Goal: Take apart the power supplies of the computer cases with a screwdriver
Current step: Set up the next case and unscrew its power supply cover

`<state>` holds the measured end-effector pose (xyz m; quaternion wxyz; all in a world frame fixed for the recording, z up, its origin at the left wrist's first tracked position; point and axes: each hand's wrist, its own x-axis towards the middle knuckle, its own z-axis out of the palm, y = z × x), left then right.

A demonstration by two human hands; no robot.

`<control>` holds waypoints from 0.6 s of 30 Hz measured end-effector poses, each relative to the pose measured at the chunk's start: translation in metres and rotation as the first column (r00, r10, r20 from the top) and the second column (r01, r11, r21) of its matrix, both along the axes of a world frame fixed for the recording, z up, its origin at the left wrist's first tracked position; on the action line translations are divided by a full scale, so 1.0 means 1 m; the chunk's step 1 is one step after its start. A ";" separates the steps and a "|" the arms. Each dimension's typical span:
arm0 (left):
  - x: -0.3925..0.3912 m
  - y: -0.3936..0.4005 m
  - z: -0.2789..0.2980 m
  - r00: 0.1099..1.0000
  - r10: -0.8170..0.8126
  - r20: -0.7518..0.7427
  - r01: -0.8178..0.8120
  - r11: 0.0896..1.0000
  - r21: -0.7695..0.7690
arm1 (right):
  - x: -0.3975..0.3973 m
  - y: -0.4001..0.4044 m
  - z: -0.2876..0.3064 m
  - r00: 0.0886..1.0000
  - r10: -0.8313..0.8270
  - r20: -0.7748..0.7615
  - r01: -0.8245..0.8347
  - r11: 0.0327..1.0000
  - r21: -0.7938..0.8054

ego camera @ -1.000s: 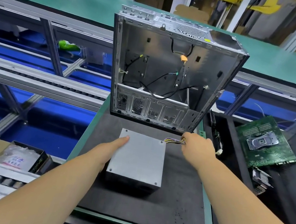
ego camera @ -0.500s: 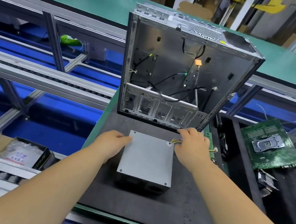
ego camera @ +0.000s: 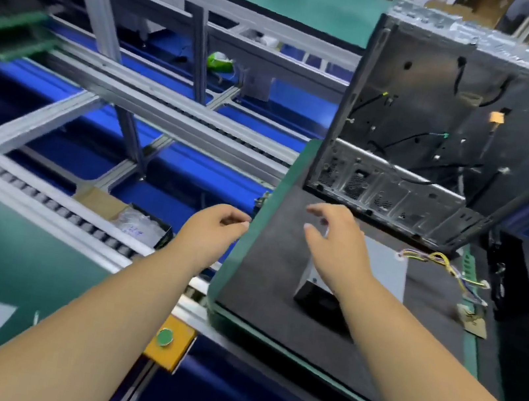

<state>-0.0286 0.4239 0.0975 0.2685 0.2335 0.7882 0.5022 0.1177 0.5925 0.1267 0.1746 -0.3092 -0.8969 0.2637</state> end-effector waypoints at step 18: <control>0.039 -0.229 -0.096 0.814 0.438 -0.382 -0.569 0.466 -0.677 | 0.006 -0.122 -0.050 0.940 0.270 -0.207 -0.329 0.876 -0.351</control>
